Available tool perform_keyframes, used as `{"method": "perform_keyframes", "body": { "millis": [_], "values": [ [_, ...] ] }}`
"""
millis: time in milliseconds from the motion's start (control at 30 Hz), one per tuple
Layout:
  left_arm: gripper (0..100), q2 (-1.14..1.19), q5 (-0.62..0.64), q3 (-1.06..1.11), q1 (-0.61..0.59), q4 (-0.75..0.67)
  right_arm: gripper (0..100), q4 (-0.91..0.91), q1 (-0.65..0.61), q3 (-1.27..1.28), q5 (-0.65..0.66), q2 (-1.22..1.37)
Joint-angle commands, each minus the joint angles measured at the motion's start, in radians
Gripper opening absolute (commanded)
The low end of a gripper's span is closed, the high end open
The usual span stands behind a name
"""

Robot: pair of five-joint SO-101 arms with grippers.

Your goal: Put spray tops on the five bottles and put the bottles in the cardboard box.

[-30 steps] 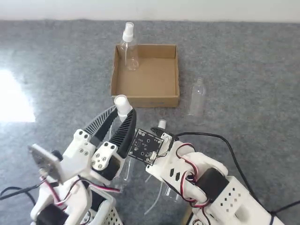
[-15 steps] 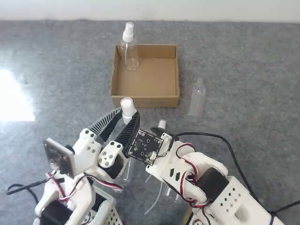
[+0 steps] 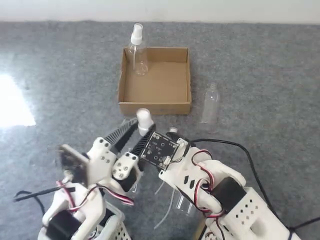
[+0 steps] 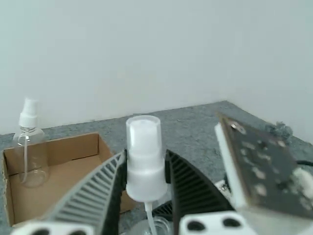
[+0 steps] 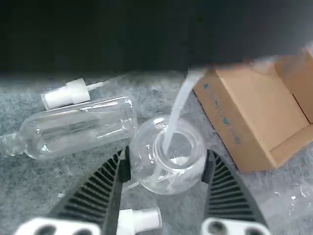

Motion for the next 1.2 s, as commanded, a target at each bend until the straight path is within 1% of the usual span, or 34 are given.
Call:
{"method": "perform_keyframes", "body": {
  "millis": [0, 133, 433, 500, 633, 833, 1167],
  "values": [
    [1, -0.017, -0.055, 0.024, 0.087, -0.015, 13.2, 0.012, 0.024, -0.06, 0.002, -0.036],
    [1, -0.017, -0.06, 0.054, 0.101, -0.052, 13.2, 0.013, 0.025, -0.06, 0.008, -0.036],
    [1, -0.014, -0.063, 0.065, 0.1, -0.054, 13.2, 0.015, 0.025, -0.06, 0.009, -0.036],
    [2, -0.014, -0.086, 0.068, 0.1, -0.054, 13.2, 0.016, 0.025, -0.06, 0.009, -0.038],
    [5, -0.012, -0.115, 0.091, 0.101, -0.052, 13.2, 0.058, 0.021, -0.06, 0.009, -0.125],
    [5, -0.012, -0.115, 0.096, 0.106, -0.051, 13.2, 0.122, 0.022, -0.048, 0.009, -0.309],
    [5, -0.011, -0.117, 0.096, 0.107, -0.046, 13.2, 0.117, 0.022, -0.031, 0.009, -0.308]
  ]
}}
